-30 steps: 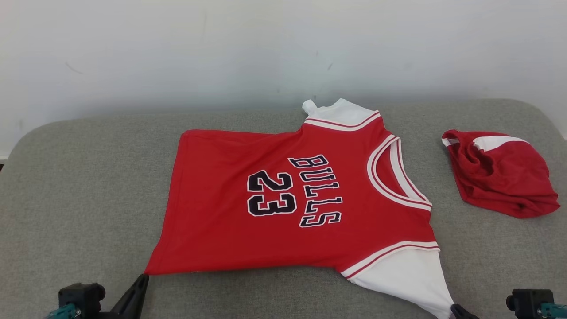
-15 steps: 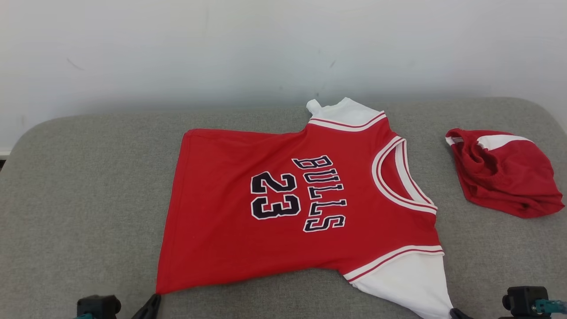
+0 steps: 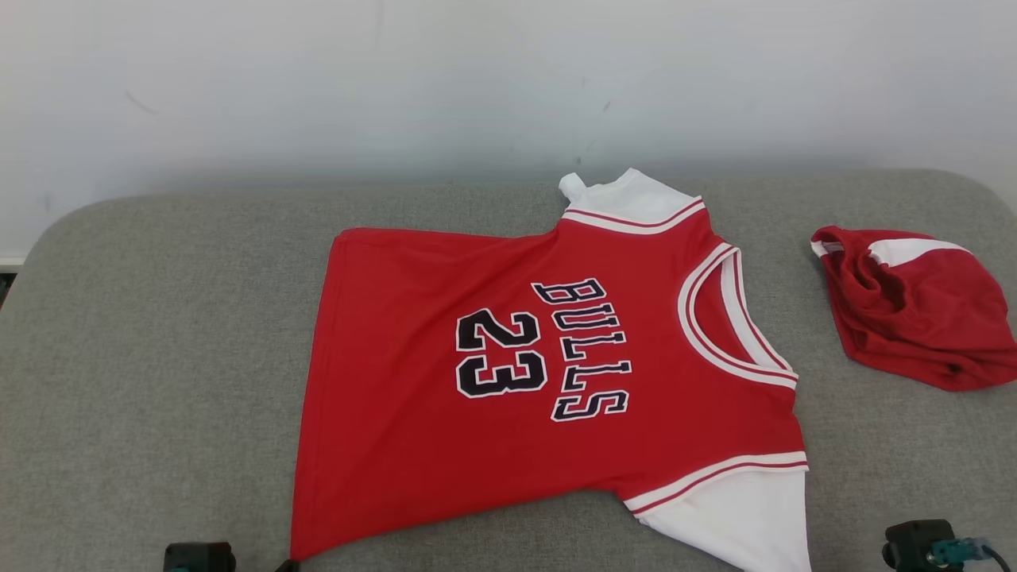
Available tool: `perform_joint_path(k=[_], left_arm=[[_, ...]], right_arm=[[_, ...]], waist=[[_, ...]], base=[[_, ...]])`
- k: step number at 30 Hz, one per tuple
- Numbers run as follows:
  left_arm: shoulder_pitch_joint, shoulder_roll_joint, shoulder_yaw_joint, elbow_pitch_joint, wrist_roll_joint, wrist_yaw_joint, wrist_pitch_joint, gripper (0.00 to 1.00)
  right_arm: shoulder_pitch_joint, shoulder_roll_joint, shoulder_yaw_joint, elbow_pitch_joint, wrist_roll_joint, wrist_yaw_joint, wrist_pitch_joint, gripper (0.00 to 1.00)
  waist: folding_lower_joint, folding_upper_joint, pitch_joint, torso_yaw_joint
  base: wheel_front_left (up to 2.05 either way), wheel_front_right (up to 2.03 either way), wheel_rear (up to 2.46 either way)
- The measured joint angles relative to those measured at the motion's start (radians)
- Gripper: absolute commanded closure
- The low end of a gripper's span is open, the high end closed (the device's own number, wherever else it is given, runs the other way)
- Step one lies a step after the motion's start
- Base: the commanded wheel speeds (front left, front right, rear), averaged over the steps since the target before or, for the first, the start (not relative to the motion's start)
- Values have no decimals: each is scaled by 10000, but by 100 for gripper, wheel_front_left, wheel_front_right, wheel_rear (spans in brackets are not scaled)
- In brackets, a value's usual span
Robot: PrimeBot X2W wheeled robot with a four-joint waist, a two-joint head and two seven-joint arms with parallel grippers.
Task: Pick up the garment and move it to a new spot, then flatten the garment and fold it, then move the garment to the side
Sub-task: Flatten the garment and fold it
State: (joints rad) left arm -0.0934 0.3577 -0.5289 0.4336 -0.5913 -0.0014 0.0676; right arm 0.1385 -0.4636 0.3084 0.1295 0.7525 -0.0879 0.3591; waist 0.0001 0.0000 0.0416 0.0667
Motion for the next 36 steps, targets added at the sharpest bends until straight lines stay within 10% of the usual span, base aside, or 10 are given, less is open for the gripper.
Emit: perform_joint_path(k=[21, 22, 24, 36], left_arm=[[182, 213, 19, -337, -10, 182, 313, 100], [223, 205, 13, -293, -10, 180, 351, 89], [266, 205, 10, -236, -12, 186, 389, 0], [546, 38, 479, -531, -543, 366, 46, 0]], right_arm=[[802, -138, -370, -771, 650, -102, 552, 100], [802, -144, -364, -736, 598, -105, 550, 82], [802, -159, -355, -677, 477, -173, 546, 0], [888, -58, -989, -1089, 911, -190, 228, 0]], waist=[[0, 0, -303, 0], [-1, 0, -308, -2], [-1, 0, -316, -2], [-1, 0, -430, 13]], base=[[0, 0, 0], [0, 0, 0], [0, 0, 0], [0, 0, 0]])
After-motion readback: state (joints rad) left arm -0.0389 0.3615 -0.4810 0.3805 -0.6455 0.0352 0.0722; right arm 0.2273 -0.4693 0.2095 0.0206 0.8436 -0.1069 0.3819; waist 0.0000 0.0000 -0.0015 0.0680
